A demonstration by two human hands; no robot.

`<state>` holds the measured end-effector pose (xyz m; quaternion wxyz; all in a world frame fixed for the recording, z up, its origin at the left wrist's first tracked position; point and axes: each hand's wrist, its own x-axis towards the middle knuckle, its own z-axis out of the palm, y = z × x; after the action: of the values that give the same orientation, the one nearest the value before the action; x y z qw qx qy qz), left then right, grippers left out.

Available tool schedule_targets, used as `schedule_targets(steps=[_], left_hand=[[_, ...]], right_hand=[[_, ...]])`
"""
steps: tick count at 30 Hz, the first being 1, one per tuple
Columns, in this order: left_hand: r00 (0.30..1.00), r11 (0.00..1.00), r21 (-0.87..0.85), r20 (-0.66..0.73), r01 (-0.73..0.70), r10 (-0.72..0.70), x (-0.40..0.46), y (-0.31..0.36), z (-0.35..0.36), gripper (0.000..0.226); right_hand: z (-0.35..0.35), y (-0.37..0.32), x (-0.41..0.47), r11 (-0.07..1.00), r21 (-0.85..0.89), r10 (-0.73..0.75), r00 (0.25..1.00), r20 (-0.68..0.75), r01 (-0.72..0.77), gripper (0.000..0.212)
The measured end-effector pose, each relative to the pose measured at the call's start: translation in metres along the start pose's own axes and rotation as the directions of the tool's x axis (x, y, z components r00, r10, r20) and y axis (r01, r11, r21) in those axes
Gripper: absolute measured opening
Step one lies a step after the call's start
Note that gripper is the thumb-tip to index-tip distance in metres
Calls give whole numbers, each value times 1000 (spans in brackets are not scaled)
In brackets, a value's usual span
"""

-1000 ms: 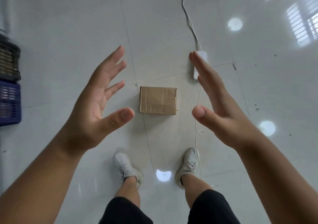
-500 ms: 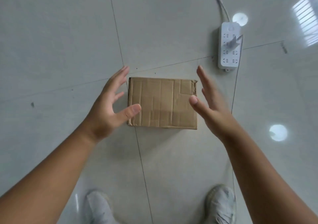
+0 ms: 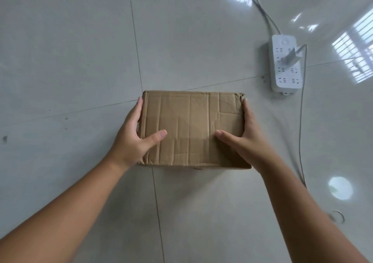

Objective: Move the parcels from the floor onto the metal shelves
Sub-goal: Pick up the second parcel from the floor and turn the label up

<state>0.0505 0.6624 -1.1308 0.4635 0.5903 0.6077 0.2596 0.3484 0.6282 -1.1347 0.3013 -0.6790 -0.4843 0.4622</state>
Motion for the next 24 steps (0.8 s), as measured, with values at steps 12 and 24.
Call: schedule_targets(steps=[12, 24], left_hand=[[999, 996, -82, 16, 34, -33, 2, -1, 3, 120], [989, 981, -136, -64, -139, 131, 2, 12, -5, 103]], right_hand=[[-2, 5, 3, 994, 105, -3, 999, 42, -1, 120], [-14, -9, -2, 972, 177, -161, 987, 21, 155, 106]])
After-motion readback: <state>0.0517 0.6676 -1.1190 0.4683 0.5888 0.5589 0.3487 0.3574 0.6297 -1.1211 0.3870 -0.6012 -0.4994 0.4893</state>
